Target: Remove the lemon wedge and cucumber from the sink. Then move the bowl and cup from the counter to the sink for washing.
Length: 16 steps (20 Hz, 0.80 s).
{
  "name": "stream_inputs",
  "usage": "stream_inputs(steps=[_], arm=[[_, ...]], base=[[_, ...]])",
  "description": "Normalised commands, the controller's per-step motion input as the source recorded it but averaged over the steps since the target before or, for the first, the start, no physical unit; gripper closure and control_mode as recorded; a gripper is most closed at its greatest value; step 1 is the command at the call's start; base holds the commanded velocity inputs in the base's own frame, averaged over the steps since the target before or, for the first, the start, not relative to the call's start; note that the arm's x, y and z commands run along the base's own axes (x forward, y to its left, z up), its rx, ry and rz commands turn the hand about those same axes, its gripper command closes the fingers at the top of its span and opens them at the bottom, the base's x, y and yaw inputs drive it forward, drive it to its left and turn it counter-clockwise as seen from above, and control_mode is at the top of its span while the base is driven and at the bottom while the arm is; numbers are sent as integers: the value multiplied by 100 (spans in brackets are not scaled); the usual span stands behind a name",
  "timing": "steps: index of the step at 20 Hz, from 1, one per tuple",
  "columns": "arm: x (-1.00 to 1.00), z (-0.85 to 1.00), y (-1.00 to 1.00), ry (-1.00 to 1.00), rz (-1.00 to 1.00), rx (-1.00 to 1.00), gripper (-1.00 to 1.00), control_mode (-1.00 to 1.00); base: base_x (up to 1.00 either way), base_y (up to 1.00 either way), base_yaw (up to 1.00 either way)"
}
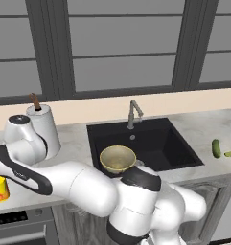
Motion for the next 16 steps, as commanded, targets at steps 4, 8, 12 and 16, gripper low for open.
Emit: stream_inputs(steps=[4, 8, 12, 16], arm=[[4, -12, 6, 1, -1, 0, -100, -100], [3, -14, 8, 1, -1, 0, -100, -100], [2, -15, 4, 1, -1, 0, -100, -100], [5, -14, 5, 0, -1, 0, -100, -100]], base=[[0, 0, 0], [0, 0, 0], [0, 0, 0], [0, 0, 0]])
